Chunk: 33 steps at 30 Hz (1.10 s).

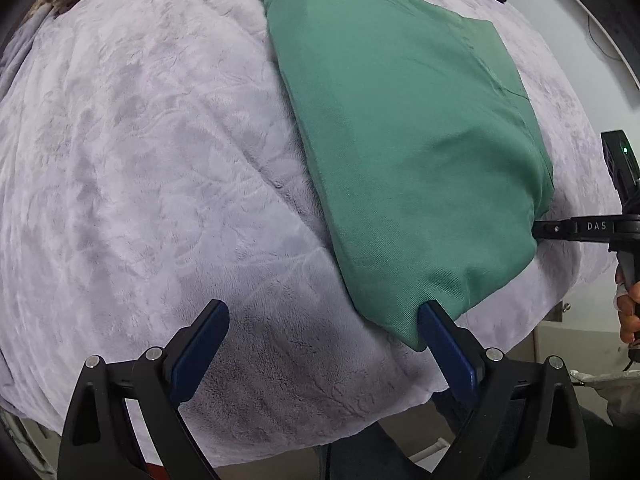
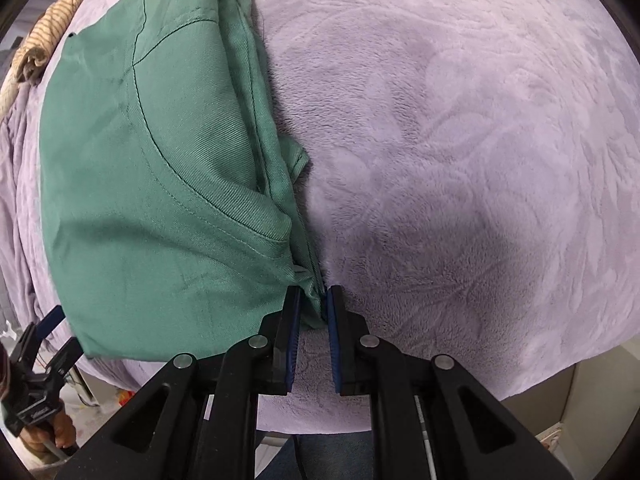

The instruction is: Fold large clothes

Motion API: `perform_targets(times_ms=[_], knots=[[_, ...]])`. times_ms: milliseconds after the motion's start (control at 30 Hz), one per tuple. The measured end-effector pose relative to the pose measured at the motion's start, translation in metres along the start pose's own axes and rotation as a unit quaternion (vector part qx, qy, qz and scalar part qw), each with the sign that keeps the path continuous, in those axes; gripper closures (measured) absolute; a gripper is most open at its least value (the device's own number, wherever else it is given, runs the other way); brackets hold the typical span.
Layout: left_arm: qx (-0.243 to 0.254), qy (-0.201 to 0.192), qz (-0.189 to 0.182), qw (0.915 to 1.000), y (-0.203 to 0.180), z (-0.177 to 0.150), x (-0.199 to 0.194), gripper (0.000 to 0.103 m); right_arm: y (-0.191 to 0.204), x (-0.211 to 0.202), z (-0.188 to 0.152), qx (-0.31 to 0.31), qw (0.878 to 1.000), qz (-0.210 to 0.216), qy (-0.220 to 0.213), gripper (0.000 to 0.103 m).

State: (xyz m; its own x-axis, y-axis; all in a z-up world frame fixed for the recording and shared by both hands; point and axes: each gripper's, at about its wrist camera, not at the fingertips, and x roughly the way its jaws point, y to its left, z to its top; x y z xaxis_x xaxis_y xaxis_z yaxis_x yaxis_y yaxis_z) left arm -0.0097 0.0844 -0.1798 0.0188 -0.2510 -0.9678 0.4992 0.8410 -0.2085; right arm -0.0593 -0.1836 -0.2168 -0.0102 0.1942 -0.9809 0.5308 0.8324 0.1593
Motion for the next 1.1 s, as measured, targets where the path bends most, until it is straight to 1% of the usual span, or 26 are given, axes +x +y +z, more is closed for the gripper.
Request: perform_targets(times_ms=[167, 233, 400, 667, 800, 833, 867, 1000, 1100], knots=[[-0.027, 0.001, 0.019, 0.9995, 0.003, -0.005, -0.005, 0.006, 0.009, -0.002, 0.007, -0.037, 0.999, 0.007, 0.026, 0.089], [-0.036, 0.003, 0.026, 0.9990, 0.003, -0.006, -0.006, 0.006, 0.005, -0.008, 0.015, -0.043, 0.998, 0.016, 0.035, 0.088], [-0.049, 0.004, 0.040, 0.9980, 0.002, -0.008, -0.010, 0.006, 0.006, -0.011, 0.020, -0.060, 0.996, 0.028, 0.052, 0.087], [-0.056, 0.004, 0.054, 0.9970, 0.000, -0.009, -0.021, 0.006, -0.005, -0.028, 0.021, -0.060, 0.995, 0.036, 0.071, 0.086], [-0.052, 0.007, 0.060, 0.9968, -0.003, -0.004, -0.027, 0.006, -0.014, -0.036, 0.014, -0.060, 0.995, 0.043, 0.060, 0.086], [-0.052, 0.006, 0.063, 0.9967, -0.004, -0.002, -0.030, 0.006, -0.015, -0.039, 0.013, -0.061, 0.996, 0.040, 0.055, 0.086], [-0.058, 0.004, 0.063, 0.9963, -0.004, 0.000, -0.034, 0.006, -0.016, -0.044, 0.013, -0.063, 0.996, 0.037, 0.046, 0.086], [-0.052, -0.001, 0.069, 0.9963, -0.006, 0.010, -0.047, 0.006, -0.017, -0.064, 0.006, -0.064, 0.997, 0.048, 0.016, 0.086], [-0.046, -0.004, 0.078, 0.9958, -0.009, 0.018, -0.055, 0.006, -0.012, -0.075, 0.008, -0.073, 0.997, 0.041, 0.002, 0.086]])
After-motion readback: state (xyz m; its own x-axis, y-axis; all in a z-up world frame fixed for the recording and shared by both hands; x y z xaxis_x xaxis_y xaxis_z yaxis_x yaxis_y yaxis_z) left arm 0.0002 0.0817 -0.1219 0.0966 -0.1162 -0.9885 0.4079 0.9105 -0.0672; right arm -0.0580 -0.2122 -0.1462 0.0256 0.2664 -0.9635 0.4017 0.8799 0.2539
